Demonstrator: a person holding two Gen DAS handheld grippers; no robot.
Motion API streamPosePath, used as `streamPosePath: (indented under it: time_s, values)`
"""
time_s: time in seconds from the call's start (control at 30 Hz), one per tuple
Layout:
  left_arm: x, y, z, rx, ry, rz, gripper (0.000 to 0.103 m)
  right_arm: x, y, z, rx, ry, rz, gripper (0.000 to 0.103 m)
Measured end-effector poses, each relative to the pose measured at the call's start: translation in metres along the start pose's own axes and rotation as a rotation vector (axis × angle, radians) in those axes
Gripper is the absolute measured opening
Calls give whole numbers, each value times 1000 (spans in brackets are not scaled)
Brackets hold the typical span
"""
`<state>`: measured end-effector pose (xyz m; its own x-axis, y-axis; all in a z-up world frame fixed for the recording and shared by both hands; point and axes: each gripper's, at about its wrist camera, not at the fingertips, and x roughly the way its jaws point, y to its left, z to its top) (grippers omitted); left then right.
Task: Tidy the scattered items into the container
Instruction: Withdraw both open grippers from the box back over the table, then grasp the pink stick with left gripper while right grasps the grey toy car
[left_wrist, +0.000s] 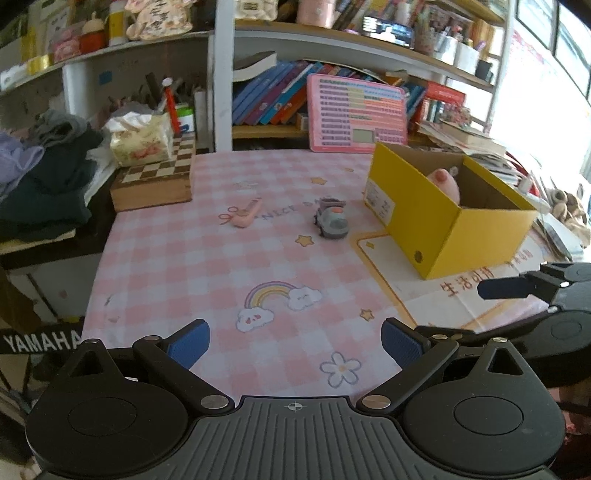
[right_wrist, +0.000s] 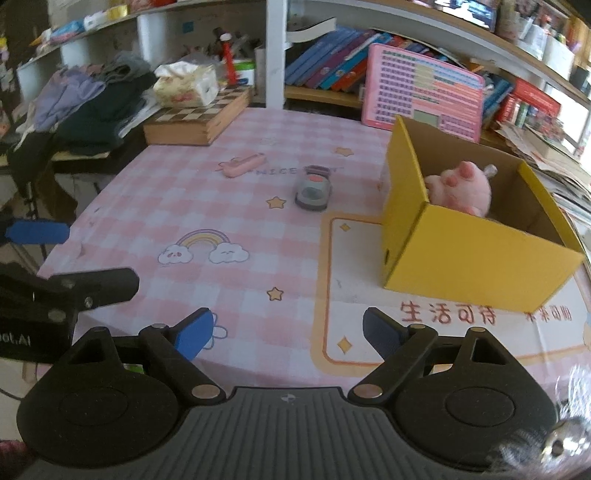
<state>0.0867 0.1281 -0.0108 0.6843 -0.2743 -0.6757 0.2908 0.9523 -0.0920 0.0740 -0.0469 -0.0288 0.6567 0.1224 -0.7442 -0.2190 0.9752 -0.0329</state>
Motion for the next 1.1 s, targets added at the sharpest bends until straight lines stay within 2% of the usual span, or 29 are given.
streamPosePath:
  time_s: [0.33, 0.5, 0.63, 0.8, 0.93, 1.1]
  values:
    - [43, 18, 31, -32, 20, 84, 101, 41, -15, 37, -34, 2, 6, 89]
    - [70, 27, 48, 2, 21, 101, 101, 67, -20, 58, -51, 11, 12, 89]
    - [94, 38, 65, 3, 6, 102, 100, 88, -21, 76, -46, -14, 11, 89]
    - [121, 52, 85, -8, -7, 88, 99, 116, -25, 97, 18, -26, 25, 88]
    - [145, 62, 99, -16, 4, 80, 99, 138, -26, 109, 86, -15, 19, 86]
    - [172, 72, 111, -15, 21, 70, 98, 160, -25, 120, 92, -9, 10, 84]
